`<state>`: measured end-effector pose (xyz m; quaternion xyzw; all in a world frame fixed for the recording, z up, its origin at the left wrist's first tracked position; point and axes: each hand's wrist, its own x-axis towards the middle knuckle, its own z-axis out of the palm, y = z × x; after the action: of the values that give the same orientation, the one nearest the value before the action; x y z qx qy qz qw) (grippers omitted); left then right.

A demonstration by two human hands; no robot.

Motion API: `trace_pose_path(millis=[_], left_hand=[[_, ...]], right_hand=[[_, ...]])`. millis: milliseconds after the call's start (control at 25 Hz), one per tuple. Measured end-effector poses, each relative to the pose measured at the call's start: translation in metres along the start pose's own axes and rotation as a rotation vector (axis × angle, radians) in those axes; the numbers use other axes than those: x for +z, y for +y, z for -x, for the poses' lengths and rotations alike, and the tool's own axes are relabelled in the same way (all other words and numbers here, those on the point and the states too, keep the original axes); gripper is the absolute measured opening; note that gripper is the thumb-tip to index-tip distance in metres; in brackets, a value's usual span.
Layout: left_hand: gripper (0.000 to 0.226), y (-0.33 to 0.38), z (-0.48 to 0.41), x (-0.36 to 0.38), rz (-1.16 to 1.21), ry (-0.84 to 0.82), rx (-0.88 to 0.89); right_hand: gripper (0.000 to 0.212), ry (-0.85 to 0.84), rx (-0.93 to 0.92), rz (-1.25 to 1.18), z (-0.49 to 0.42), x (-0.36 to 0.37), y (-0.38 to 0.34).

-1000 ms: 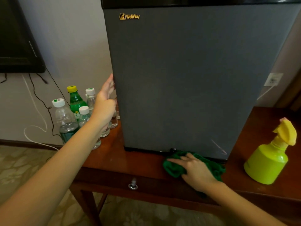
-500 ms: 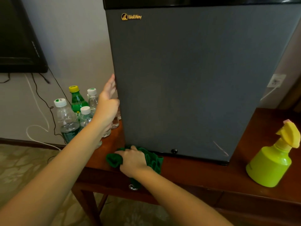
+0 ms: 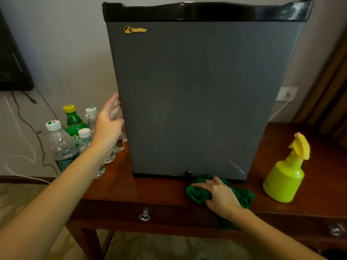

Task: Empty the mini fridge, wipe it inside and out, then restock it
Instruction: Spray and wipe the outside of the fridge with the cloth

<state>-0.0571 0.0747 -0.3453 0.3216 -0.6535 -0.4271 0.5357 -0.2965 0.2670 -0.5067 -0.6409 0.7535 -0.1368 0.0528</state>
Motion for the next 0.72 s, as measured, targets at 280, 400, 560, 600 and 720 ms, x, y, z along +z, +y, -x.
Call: trace_pose_path(millis=[280, 400, 560, 600, 720], left_hand=[[0.083, -0.06, 0.073, 0.051, -0.637, -0.001, 0.503], [0.087, -0.08, 0.088, 0.075, -0.768, -0.204, 0.501], [0.09, -0.088, 0.087, 0.081, -0.819, -0.231, 0.41], [0.09, -0.088, 0.088, 0.08, -0.824, -0.244, 0.401], [0.087, -0.085, 0.09, 0.073, -0.837, -0.27, 0.393]], right_hand=[[0.064, 1.007, -0.272, 0.103, -0.009, -0.168, 0.001], [0.054, 1.167, -0.356, 0.366, -0.034, -0.204, 0.012], [0.065, 0.863, -0.452, 0.431, -0.025, -0.098, 0.065], [0.069, 0.732, -0.45, 0.421, -0.014, -0.059, 0.08], [0.08, 0.423, -0.405, 0.384, 0.011, 0.004, 0.101]])
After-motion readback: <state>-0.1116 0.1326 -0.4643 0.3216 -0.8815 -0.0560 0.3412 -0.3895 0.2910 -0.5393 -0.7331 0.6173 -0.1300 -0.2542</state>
